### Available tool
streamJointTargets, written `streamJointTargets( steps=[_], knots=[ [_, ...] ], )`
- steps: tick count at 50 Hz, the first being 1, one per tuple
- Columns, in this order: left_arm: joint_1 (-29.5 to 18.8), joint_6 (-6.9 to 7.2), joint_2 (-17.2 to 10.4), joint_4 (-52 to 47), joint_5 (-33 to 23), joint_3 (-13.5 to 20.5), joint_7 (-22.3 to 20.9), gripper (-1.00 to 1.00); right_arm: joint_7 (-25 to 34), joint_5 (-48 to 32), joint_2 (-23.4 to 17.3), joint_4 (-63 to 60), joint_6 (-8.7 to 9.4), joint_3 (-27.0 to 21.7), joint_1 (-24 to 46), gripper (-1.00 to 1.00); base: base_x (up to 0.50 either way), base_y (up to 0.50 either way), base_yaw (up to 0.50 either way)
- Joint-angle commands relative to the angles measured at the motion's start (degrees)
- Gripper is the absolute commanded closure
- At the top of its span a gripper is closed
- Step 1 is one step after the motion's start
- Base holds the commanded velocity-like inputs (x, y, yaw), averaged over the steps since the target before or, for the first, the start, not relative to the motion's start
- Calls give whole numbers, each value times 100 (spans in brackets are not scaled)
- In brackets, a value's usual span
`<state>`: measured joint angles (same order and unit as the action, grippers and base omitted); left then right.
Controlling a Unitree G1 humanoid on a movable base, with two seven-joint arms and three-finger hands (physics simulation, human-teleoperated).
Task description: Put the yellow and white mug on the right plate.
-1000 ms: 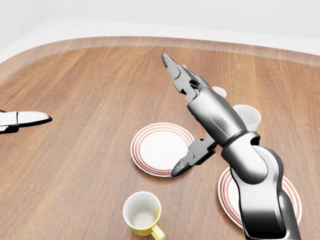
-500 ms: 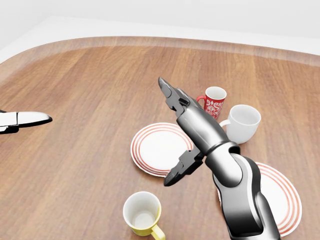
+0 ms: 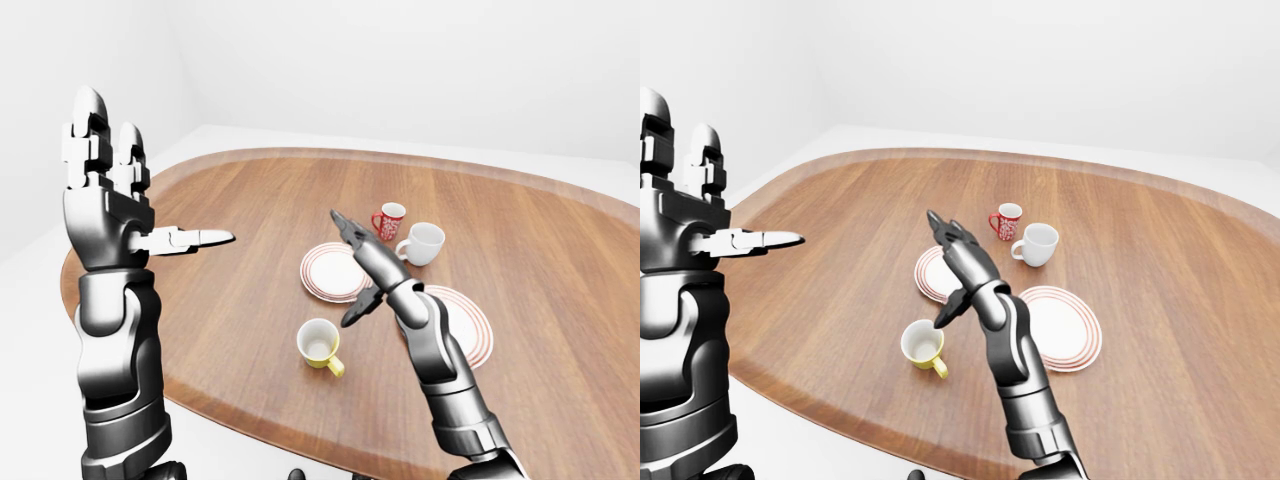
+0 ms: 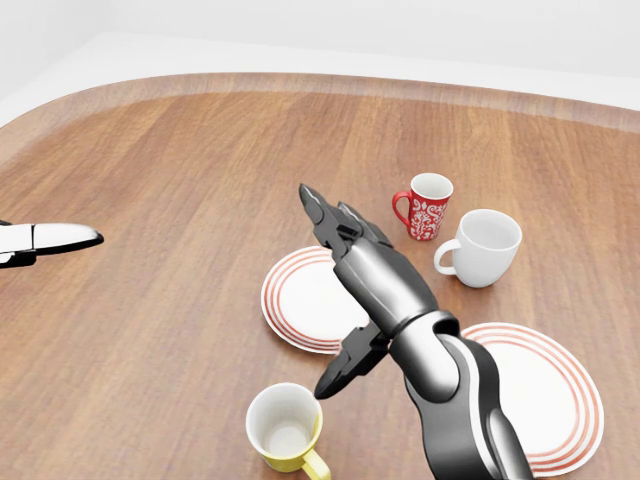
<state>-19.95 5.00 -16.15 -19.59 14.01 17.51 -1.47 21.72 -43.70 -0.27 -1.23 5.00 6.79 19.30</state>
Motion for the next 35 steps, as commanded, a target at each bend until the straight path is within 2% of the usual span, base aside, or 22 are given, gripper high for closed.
streamJointTargets(
  steps=[1, 6, 14, 17, 29, 35],
  knots=[
    [-7, 0, -10, 23, 5, 10, 0, -98, -23, -242, 109, -158, 0, 152, -228, -100, 0, 0, 0],
    [-11, 0, -14, -2, 17, 11, 9, -98, -66, -319, 143, -122, -2, 193, -266, -100, 0, 0, 0],
    [-19, 0, -29, -44, 49, 26, 15, -98, -513, -323, 161, 789, -363, 185, -102, -100, 0, 0, 0],
    [-2, 0, -19, -83, 50, 17, 20, -98, -500, -268, 224, 880, -345, 196, -130, -100, 0, 0, 0],
    [13, 0, 11, -175, 49, 1, 8, -98, -736, -364, 289, 1325, -509, 300, -76, -100, 0, 0, 0],
    [27, 0, 22, -190, 40, -3, -7, -98, -701, -476, 341, 1168, -496, 389, -220, -100, 0, 0, 0]
  ],
)
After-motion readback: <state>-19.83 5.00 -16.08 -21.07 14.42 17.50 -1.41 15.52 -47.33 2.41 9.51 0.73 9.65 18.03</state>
